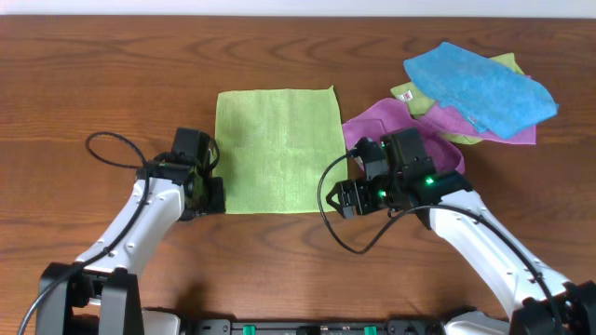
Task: Fold the cloth
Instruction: 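Move both grippers to the green cloth's near corners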
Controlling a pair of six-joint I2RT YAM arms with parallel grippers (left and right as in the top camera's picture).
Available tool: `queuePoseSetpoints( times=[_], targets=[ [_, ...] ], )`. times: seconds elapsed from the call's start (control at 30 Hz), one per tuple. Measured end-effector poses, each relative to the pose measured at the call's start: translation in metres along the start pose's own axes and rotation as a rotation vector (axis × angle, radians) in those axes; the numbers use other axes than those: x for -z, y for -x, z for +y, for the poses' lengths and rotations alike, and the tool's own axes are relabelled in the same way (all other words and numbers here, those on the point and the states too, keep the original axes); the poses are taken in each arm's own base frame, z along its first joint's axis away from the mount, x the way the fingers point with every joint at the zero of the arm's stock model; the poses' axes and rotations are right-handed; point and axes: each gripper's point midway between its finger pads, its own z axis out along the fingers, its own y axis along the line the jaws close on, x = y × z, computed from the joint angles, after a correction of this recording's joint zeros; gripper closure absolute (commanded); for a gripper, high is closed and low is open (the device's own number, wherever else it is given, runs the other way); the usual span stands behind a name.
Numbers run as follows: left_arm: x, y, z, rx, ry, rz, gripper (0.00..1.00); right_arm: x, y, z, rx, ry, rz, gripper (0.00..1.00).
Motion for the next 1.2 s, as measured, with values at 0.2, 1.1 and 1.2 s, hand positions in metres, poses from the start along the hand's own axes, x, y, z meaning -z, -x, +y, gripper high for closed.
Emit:
queuePoseSetpoints(
  times=[0.2,1.1,1.2],
  targets=[
    [-0.005,0.008,-0.002,0.003,-0.007,-0.025,0.5,-0.003,0.003,-0.005,0.006,-0.024,-0.018,0.15],
    [-0.025,0.007,-0.009,0.241,-0.062,-0.022,0.62,-0.011,0.011,-0.03,-0.013,-0.145,-0.043,0.23],
    [-0.026,0.007,-0.009,0.257,-0.062,-0.019,0.65,-0.019,0.007,-0.035,-0.024,-0.152,-0.018,0.26]
  ],
)
